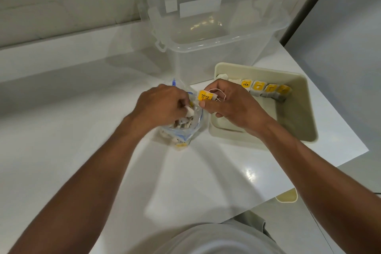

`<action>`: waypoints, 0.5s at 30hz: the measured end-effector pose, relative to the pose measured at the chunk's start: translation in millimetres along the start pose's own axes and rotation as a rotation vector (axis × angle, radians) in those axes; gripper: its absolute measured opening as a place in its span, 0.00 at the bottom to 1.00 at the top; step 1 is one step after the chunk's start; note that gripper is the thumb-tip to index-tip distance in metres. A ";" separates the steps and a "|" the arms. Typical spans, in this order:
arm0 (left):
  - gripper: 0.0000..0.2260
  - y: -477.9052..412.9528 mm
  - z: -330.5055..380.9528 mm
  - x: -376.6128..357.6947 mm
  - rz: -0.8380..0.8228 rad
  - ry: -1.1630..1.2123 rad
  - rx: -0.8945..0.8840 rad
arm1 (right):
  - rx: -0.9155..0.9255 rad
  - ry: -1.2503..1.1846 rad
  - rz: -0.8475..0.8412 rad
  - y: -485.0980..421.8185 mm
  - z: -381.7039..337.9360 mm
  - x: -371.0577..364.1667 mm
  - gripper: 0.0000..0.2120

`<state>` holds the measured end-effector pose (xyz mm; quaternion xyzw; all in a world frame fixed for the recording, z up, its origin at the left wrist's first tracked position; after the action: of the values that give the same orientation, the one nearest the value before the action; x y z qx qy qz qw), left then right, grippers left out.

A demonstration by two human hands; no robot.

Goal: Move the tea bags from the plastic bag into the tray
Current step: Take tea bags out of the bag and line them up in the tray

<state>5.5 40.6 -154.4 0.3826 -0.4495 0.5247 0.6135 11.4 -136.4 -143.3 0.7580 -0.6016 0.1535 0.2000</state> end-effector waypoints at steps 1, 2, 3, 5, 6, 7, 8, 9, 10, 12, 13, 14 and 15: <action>0.03 0.2 -6.1 7.8 0.016 0.118 0.019 | -0.003 0.001 0.007 0.4 -0.5 1.2 0.11; 0.01 1.4 -11.9 15.6 0.038 0.252 0.048 | -0.001 0.003 0.015 0.7 -1.2 2.1 0.11; 0.02 3.1 -17.3 20.3 0.048 0.384 0.086 | -0.002 -0.003 0.020 0.9 -1.7 2.5 0.10; 0.05 7.9 -22.7 26.6 0.032 0.614 0.137 | -0.010 -0.032 0.013 1.6 -2.9 1.1 0.09; 0.06 10.4 -22.6 29.0 0.023 0.681 0.148 | -0.010 -0.037 0.005 1.9 -3.4 -0.3 0.09; 0.06 11.6 -21.7 30.5 0.018 0.729 0.160 | -0.007 -0.033 -0.001 1.8 -3.7 -1.9 0.08; 0.06 12.5 -21.4 31.0 0.011 0.768 0.183 | -0.005 -0.028 -0.004 1.5 -3.5 -3.1 0.07; 0.05 13.1 -20.5 31.0 0.004 0.802 0.208 | -0.004 -0.029 -0.006 1.2 -3.7 -4.1 0.06; 0.05 13.6 -18.7 31.3 0.002 0.834 0.236 | 0.000 -0.027 -0.005 0.5 -3.7 -4.6 0.05; 0.03 13.2 -17.9 29.4 0.006 0.897 0.283 | 0.026 0.007 -0.005 -2.0 -4.2 -5.2 0.05; 0.05 12.7 -18.3 28.1 0.011 0.923 0.305 | 0.036 0.022 -0.008 -2.8 -4.2 -5.7 0.05; 0.11 12.7 -19.4 26.4 0.017 0.933 0.320 | 0.038 0.025 -0.012 -3.3 -4.4 -6.0 0.05; 0.15 12.1 -21.2 24.9 0.026 0.915 0.319 | 0.036 0.024 -0.016 -3.5 -4.7 -6.2 0.06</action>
<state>-2.2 69.9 -137.2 0.1962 -0.0523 0.7091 0.6752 13.4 -128.1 -142.6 0.7644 -0.5900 0.1719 0.1950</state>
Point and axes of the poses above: each hand's wrist, its own y-axis away from the middle knuckle, its own x-axis out of the back of the hand, z = x × y, the point moved 5 cm from there along -y, towards the middle knuckle, and after that the axes turned 9 degrees about z, right-handed, at the moved point
